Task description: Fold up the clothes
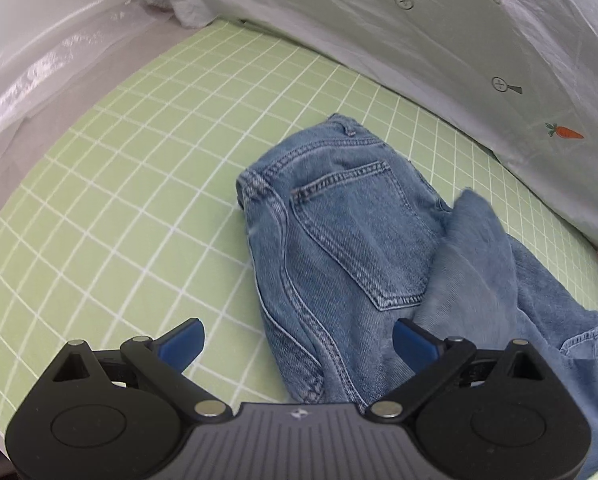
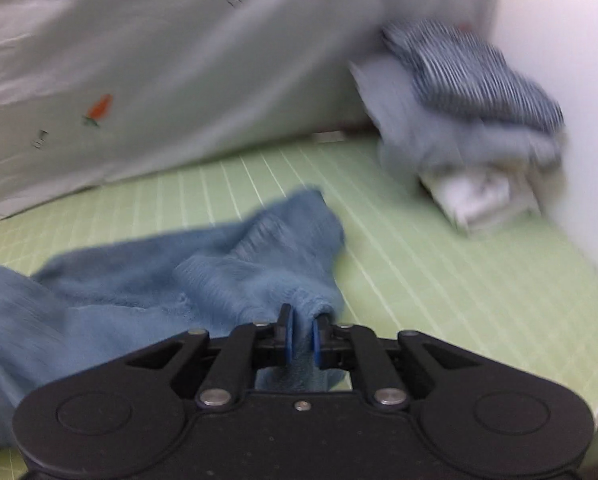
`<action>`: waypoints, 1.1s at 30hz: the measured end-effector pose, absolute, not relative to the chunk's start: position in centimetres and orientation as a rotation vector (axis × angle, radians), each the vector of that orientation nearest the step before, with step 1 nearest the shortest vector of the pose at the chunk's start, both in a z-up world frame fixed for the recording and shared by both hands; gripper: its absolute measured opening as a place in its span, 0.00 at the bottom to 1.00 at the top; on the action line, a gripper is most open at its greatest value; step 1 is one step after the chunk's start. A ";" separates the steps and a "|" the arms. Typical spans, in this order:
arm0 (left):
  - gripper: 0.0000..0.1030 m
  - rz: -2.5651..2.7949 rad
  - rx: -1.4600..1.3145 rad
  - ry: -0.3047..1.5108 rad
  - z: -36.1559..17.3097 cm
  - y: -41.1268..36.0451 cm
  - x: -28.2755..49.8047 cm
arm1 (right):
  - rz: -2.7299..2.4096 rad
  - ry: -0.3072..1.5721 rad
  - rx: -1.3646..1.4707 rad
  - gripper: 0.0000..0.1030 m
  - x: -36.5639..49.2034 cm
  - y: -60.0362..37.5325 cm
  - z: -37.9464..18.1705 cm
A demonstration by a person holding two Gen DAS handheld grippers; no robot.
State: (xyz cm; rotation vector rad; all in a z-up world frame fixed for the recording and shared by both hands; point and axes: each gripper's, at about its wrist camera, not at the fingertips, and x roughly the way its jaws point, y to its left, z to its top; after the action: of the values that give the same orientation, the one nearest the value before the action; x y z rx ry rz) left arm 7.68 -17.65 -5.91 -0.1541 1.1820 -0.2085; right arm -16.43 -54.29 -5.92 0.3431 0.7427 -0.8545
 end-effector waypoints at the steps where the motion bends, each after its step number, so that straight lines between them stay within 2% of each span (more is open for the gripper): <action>1: 0.97 -0.196 -0.167 1.197 -6.2 -17.5 7.9 | -0.853 0.746 0.361 0.17 -16.3 -54.4 -6.3; 3: 0.96 -0.175 -0.190 1.223 -6.8 -17.2 8.4 | -0.843 0.732 0.385 0.52 -15.7 -54.2 -6.7; 4: 0.96 -0.166 -0.202 1.235 -7.0 -17.1 8.7 | -0.836 0.722 0.396 0.62 -15.2 -54.1 -6.8; 9: 0.95 -0.126 -0.219 1.263 -7.5 -16.0 10.2 | -0.844 0.670 0.385 0.76 -12.0 -53.5 -6.6; 18: 0.89 -0.101 -0.151 1.256 -8.3 -16.0 14.6 | -0.858 0.749 0.236 0.89 -7.5 -53.3 -7.9; 21: 0.83 -0.108 -0.083 1.226 -7.9 -17.4 16.8 | -0.889 0.781 0.224 0.89 -6.2 -54.1 -8.5; 25: 0.85 -0.170 -0.018 1.109 -6.1 -20.4 19.3 | -0.911 0.803 0.235 0.89 -5.2 -55.4 -9.0; 26: 0.89 -0.192 -0.005 1.087 -5.8 -21.2 20.0 | -0.918 0.804 0.241 0.89 -5.1 -55.6 -9.1; 28: 0.93 -0.229 0.006 1.096 -6.1 -23.0 21.7 | -0.930 0.809 0.253 0.90 -5.0 -56.2 -9.4; 33: 0.93 -0.282 0.039 1.173 -8.6 -27.7 25.4 | -0.950 0.844 0.284 0.90 -4.9 -57.5 -10.7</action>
State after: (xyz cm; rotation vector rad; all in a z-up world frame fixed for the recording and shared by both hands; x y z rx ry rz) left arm 25.44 -27.74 -8.63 0.0386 1.1731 -0.2818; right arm -4.87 -57.48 -10.70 0.2843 0.8440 -0.9501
